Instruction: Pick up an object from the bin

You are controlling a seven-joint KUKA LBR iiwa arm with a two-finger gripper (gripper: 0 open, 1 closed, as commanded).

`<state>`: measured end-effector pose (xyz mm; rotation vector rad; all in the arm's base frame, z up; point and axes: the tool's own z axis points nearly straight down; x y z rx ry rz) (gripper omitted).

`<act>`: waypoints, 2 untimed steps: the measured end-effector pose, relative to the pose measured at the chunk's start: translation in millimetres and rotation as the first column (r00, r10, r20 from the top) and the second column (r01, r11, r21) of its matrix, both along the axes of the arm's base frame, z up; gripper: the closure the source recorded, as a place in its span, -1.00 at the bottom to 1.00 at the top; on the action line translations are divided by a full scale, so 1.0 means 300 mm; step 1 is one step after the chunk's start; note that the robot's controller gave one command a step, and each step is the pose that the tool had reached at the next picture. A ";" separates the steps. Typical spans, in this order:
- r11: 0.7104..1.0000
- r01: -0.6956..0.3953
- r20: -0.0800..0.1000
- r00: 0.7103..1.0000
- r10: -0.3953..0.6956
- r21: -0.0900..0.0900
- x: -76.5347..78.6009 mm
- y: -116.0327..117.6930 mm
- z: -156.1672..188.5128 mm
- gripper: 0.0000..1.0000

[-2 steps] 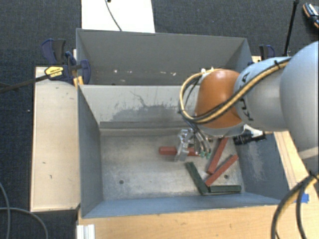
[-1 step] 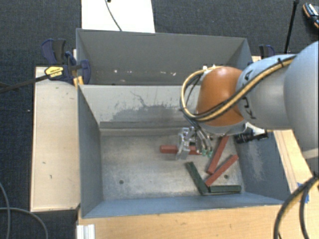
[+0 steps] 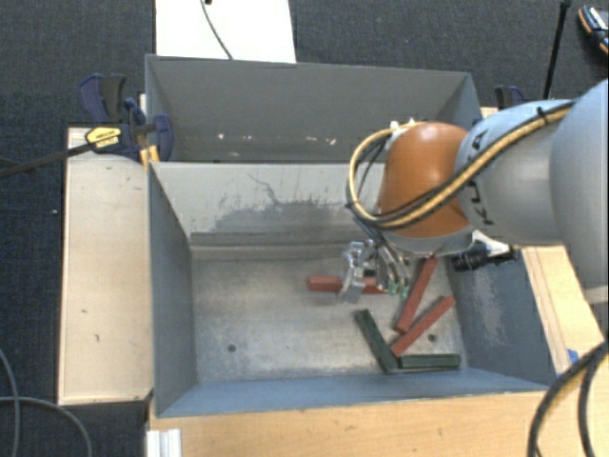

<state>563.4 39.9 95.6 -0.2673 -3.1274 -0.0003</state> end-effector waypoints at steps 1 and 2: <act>1.000 0.001 -0.001 1.000 -0.001 0.000 -0.002 0.000 0.070 1.00; 1.000 0.001 0.000 1.000 -0.001 0.000 -0.001 0.000 0.133 1.00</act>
Offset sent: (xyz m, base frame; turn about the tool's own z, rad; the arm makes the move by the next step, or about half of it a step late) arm 0.0000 0.0000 0.0978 0.0000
